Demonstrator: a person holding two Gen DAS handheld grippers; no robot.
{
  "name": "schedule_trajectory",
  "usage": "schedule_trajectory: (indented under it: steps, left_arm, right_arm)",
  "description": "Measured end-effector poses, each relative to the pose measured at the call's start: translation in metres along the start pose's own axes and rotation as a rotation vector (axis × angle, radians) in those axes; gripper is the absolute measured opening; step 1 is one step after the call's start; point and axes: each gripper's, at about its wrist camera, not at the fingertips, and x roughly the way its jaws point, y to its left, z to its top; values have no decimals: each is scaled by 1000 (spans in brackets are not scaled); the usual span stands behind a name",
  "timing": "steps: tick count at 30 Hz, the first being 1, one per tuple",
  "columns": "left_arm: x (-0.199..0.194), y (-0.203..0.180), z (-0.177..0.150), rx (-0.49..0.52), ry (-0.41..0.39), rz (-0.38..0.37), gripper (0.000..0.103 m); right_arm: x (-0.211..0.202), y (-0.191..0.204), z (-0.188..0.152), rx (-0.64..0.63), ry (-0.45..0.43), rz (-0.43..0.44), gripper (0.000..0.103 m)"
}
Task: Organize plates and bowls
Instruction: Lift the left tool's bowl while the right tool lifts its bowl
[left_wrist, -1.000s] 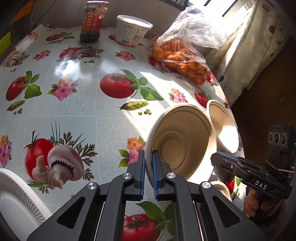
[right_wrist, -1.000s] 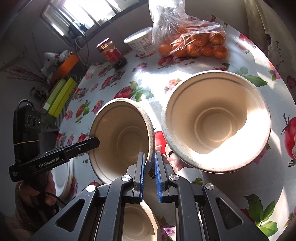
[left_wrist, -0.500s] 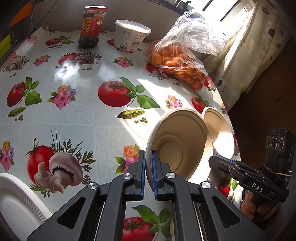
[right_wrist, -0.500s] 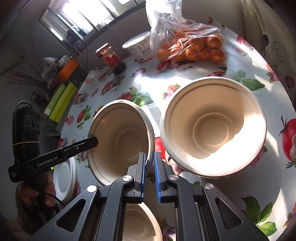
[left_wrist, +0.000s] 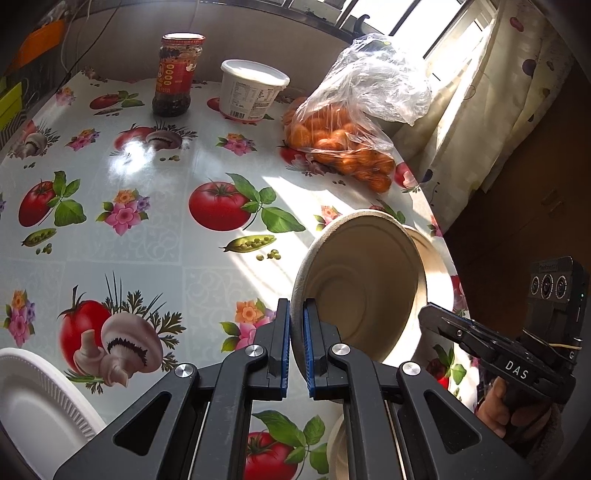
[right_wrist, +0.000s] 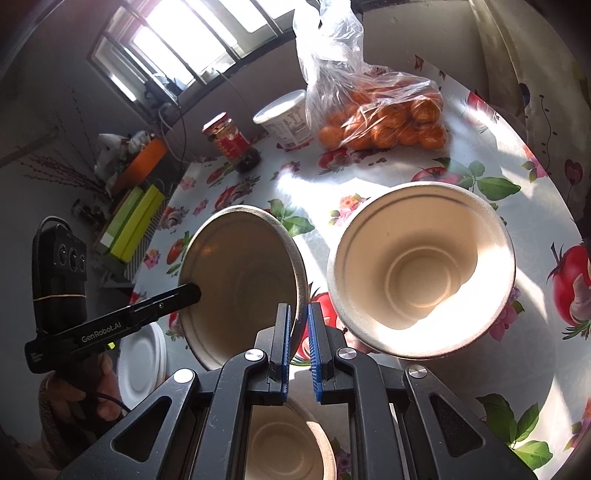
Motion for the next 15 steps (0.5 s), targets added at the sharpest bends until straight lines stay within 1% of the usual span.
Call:
schedule_trajectory:
  steps: [6, 15]
  left_arm:
    - [-9, -5, 0, 10, -18, -14, 7]
    - [-14, -10, -8, 14, -6, -39, 7]
  right_arm:
    - [-8, 2, -1, -2, -13, 10, 10]
    - [-22, 4, -10, 4, -23, 9, 10]
